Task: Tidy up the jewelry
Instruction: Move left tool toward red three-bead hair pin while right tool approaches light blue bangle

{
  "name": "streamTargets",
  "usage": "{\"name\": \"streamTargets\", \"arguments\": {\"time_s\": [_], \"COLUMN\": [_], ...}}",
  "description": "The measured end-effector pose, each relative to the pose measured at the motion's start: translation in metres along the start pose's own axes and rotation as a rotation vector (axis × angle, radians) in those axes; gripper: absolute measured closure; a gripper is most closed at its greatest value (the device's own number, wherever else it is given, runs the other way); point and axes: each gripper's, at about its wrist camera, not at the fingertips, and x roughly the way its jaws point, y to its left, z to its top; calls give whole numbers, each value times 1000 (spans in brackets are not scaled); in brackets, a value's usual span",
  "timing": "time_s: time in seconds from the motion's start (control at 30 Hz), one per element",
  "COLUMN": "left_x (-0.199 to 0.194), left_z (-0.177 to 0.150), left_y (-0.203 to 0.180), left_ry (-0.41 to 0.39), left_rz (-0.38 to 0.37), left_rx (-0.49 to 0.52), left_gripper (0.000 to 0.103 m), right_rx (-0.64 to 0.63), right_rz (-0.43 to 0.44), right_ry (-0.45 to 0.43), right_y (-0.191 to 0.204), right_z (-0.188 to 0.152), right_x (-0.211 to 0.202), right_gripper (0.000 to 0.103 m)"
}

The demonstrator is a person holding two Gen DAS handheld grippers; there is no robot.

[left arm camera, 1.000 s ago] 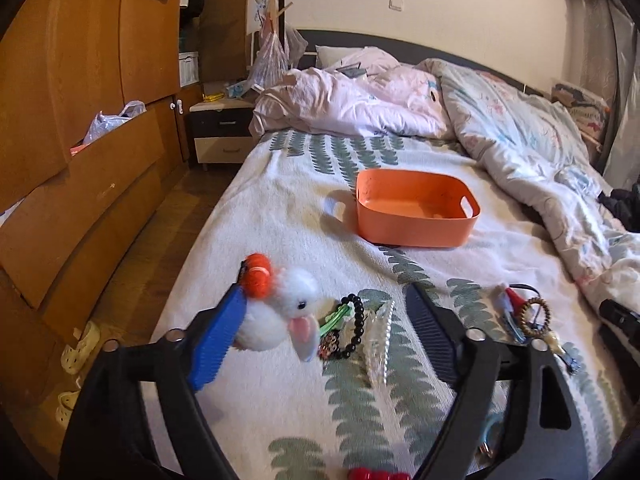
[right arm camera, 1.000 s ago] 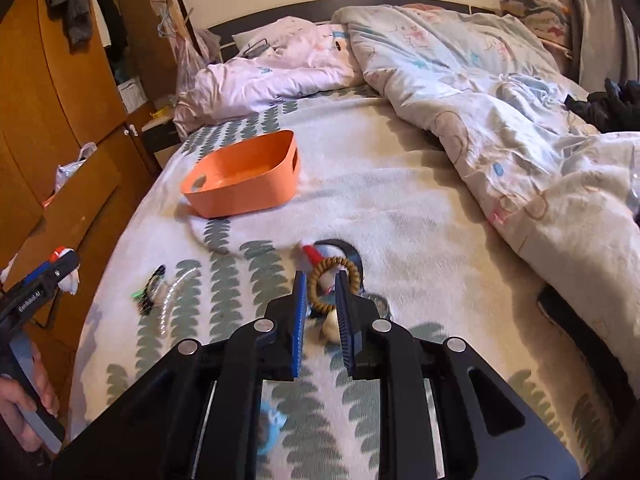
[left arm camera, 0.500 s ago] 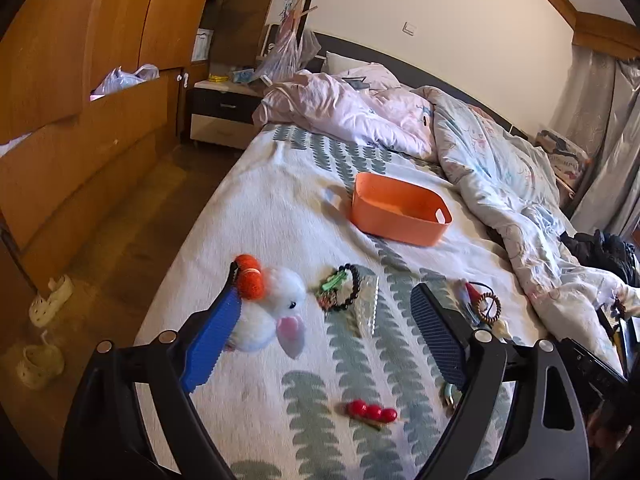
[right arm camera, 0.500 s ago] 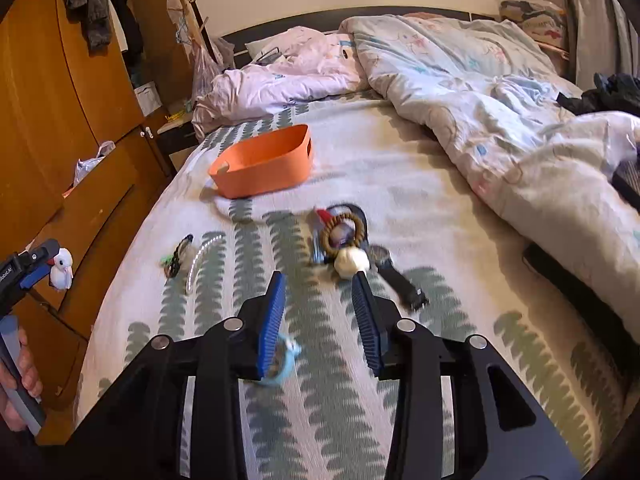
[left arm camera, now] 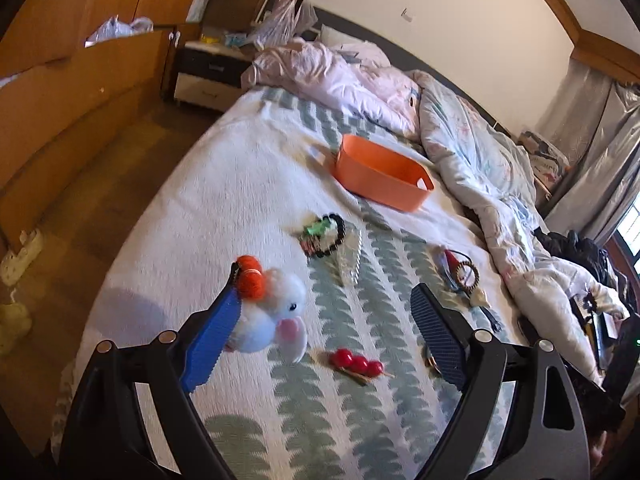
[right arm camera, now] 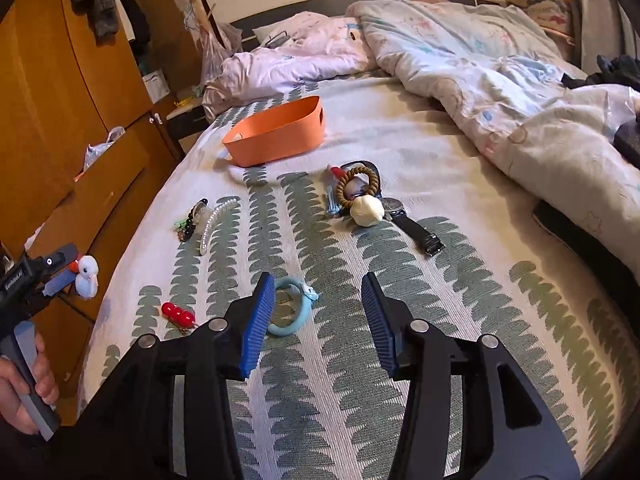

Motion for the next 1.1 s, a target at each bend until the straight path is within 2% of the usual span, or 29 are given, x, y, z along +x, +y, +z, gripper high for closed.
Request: {"name": "streamTargets", "arguments": {"time_s": [0.2,0.37,0.4,0.53,0.63,0.67,0.73,0.77,1.0,1.1], "left_x": [24,64,74,121,133,140,149,148,138,124], "left_z": [18,42,47,61,71,71,66,64,63,68], "left_y": [-12,-46,-52,-85,-96,-100,-101,-98,-86,-87], "left_ry": [26,70,91,273,300,338,394,381,401,347], "left_rz": [-46,-25,-27,-2,37,40,87,107,25,7], "left_rx": [31,168,188,270,266,286,311,307,251,285], "left_gripper": [18,18,18,17,11,6,6,6,6,6], "right_rx": [17,20,21,26,25,22,18,15,-2,-3], "right_rz": [-8,-18,-22,-37,-43,-44,-43,-40,-38,-41], "right_ry": [14,11,10,-2,-6,-7,-9,-9,-6,5], "right_y": [-6,-9,-10,-15,-17,-17,-16,-15,-9,-8], "right_z": [1,3,4,7,9,9,10,10,7,6], "right_x": [7,9,9,7,6,6,5,5,8,12], "right_gripper": [54,54,54,54,54,54,54,54,54,54]}}
